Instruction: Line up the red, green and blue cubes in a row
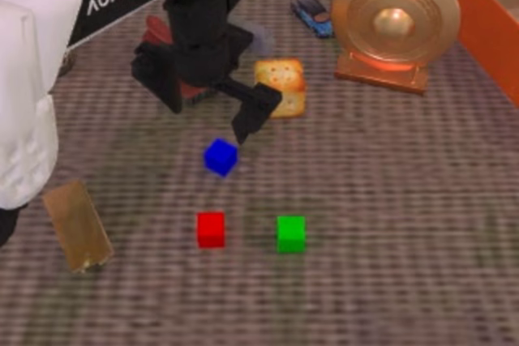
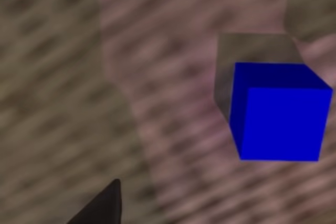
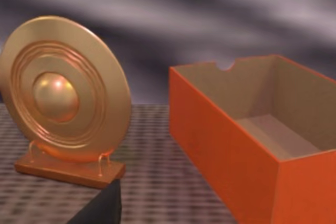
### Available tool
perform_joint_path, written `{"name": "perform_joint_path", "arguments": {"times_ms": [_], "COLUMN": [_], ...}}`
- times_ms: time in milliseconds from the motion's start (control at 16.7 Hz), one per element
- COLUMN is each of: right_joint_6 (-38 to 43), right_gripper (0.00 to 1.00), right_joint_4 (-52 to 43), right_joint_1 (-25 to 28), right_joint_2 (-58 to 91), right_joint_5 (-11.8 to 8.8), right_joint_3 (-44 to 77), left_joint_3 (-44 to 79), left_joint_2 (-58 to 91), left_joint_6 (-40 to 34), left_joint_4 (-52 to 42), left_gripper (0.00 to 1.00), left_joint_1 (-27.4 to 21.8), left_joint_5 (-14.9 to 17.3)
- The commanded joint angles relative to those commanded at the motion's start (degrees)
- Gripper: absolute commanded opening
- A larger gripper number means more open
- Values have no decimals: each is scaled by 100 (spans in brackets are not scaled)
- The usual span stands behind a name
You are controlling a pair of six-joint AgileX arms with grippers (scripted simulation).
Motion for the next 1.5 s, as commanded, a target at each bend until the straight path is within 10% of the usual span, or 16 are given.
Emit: {"name": "perform_joint_path", "arguments": {"times_ms": [960,1500], "right_joint_6": [0,0], "right_gripper": [100,100], "right_joint_4": [0,0], "right_joint_1": [0,0], "right_joint_2": [0,0], "right_joint_5": [0,0], "right_joint_3": [0,0], "left_joint_3": [-1196,-1196], "left_joint_2": [369,369], "left_joint_6": [12,12], "left_joint_4": [1565,1565], "left_gripper": [100,32], "left_joint_1": [8,8], "left_joint_5": [4,4]}}
